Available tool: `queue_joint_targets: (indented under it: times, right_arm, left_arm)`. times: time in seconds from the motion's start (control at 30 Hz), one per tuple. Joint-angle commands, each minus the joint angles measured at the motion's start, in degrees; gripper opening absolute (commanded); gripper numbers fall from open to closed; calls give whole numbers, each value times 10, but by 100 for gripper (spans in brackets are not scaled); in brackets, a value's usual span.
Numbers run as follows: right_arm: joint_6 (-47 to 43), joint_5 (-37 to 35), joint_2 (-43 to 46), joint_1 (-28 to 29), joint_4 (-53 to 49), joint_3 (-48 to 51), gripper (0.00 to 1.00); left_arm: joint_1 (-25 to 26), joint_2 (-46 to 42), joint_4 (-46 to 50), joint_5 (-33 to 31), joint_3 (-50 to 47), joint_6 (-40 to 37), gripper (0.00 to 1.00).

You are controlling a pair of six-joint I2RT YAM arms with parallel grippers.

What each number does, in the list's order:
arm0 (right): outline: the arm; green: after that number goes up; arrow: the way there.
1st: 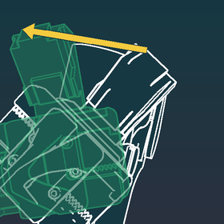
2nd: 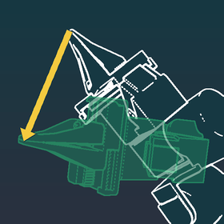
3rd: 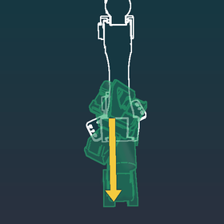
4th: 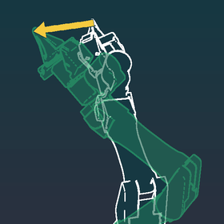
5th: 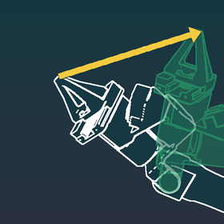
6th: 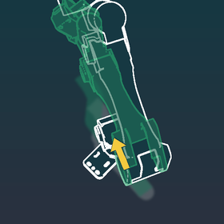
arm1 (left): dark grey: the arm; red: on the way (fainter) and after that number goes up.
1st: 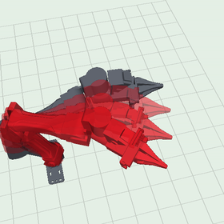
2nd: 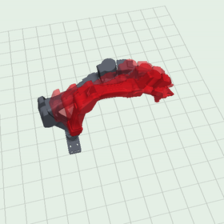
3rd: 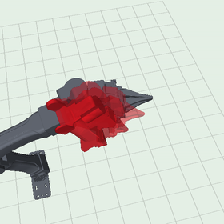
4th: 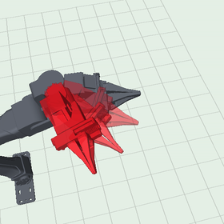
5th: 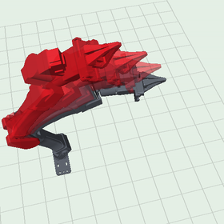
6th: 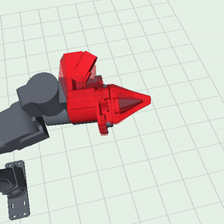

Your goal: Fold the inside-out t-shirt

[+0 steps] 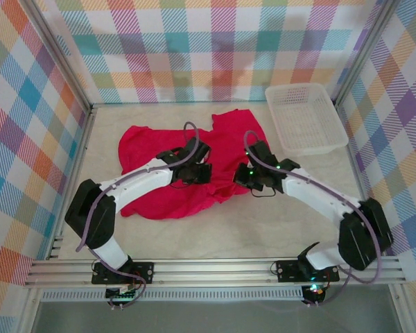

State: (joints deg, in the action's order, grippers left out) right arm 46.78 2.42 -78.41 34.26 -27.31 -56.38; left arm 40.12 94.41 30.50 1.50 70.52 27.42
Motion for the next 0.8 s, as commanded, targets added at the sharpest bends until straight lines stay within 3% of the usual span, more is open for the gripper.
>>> queue_joint_targets:
  times: [0.0,0.23,0.37,0.5,0.77]
  right_arm:
    - [-33,-41,34,-24,-80,2,0]
    - [-46,-22,37,-63,-68,7,0]
    - [-55,-44,36,-81,-80,4,0]
    - [-71,-36,47,-140,-83,17,0]
    - [-72,34,-2,-127,-71,-1,0]
  left_arm:
    - [-23,-13,1,16,-8,-11,0]
    - [-36,3,-10,22,-9,-11,0]
    - [-41,22,-3,-9,-8,-8,0]
    - [-55,57,15,-55,4,-3,0]
    - [-58,67,-2,-15,11,17,0]
